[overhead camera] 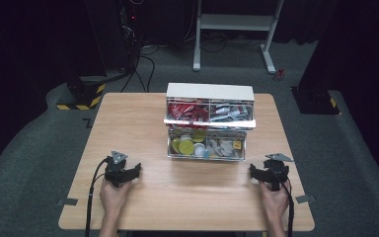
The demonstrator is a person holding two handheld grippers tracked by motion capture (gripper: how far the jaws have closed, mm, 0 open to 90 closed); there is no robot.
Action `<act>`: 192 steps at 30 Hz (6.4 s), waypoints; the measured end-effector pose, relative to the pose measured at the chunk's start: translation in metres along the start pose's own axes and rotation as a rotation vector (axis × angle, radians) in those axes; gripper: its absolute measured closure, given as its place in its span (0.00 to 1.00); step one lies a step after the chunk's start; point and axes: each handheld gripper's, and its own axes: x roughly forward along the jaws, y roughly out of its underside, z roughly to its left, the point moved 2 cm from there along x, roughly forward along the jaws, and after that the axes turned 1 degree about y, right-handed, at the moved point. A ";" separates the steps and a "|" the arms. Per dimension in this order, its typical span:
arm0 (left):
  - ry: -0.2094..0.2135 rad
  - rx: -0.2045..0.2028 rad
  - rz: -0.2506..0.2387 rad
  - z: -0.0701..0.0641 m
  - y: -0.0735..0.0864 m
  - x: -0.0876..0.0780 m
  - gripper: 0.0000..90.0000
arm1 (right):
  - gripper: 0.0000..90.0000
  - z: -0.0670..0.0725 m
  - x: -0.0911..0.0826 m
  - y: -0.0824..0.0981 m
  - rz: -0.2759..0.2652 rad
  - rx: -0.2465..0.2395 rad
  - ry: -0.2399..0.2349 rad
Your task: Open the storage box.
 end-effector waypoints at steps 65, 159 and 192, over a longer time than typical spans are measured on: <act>0.038 0.027 0.013 -0.002 0.000 0.001 0.22 | 0.47 0.004 -0.039 0.008 -0.152 0.099 -0.143; 0.030 0.023 0.012 -0.002 0.000 0.001 0.24 | 0.74 0.088 -0.124 -0.129 -0.253 -0.257 -0.405; 0.030 0.023 0.012 -0.002 0.000 0.001 0.24 | 0.73 0.082 -0.130 -0.160 -0.311 -0.278 -0.353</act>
